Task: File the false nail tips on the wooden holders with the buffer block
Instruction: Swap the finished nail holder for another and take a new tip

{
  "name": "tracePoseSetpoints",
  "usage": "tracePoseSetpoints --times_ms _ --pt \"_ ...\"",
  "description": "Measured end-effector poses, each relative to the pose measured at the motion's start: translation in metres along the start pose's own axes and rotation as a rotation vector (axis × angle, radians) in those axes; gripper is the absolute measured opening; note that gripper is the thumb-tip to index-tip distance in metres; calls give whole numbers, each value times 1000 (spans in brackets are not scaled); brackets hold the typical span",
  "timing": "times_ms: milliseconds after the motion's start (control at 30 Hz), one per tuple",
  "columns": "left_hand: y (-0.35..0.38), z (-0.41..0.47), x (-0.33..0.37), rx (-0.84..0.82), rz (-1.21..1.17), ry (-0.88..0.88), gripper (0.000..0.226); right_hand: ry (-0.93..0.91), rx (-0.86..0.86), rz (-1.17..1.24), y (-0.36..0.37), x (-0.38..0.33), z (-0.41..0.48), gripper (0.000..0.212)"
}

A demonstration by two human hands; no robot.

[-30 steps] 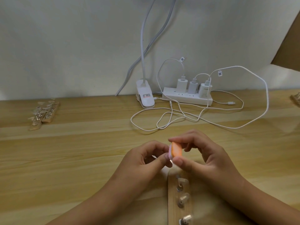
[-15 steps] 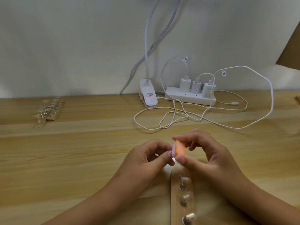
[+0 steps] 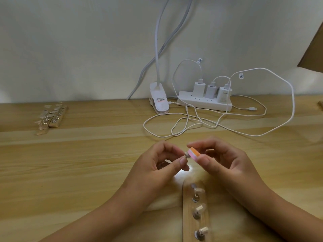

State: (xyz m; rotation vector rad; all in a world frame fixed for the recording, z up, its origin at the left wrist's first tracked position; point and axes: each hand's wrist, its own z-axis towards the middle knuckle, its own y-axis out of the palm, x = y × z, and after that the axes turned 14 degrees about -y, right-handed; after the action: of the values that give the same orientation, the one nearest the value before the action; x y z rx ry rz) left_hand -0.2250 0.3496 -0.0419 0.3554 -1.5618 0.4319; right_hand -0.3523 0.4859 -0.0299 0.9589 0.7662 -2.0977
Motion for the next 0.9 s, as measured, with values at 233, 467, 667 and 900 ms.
tracePoseSetpoints --times_ms 233,467,667,900 --pt "0 -1 -4 20 92 37 8 -32 -1 -47 -2 2 -1 31" --pt "-2 1 -4 12 57 -7 9 39 13 -94 -1 8 1 38" --pt "-1 1 -4 27 40 7 17 -43 -55 -106 1 6 -2 37" --pt "-1 0 -6 88 92 34 16 -25 -35 -124 1 6 -4 38"
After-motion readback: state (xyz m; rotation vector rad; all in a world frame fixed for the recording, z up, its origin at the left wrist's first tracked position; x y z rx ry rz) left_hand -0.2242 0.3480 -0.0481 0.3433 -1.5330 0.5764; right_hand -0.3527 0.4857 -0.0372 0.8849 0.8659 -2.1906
